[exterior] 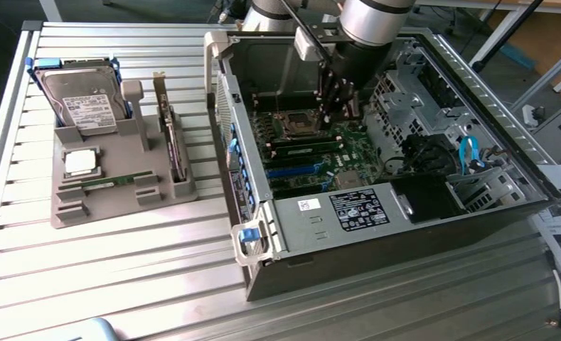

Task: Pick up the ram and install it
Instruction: 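Press down the ram until it locks into place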

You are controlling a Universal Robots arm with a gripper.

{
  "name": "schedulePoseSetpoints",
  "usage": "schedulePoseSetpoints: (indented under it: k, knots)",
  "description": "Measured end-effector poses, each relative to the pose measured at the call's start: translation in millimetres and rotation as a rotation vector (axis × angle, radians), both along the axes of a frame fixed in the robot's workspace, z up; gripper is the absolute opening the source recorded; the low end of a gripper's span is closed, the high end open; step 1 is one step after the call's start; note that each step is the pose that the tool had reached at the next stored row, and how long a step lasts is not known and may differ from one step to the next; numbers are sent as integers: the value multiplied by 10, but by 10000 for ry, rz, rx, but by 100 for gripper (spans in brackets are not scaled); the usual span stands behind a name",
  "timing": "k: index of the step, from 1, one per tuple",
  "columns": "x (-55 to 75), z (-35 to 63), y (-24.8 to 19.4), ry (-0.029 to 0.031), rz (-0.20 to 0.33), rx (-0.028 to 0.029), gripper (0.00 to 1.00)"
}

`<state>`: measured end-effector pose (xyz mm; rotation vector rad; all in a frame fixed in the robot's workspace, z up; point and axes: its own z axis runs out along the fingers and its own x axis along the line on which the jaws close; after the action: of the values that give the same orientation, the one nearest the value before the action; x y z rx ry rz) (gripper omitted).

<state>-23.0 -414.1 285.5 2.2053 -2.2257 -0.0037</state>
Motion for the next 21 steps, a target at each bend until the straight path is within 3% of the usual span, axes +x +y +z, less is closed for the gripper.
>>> schedulePoseSetpoints:
  k: [6,15,21]
  knots:
    - [0,95,1,0,0,-38,11]
    - [0,228,3,1,0,-151,11]
    - [0,239,3,1,0,-158,11]
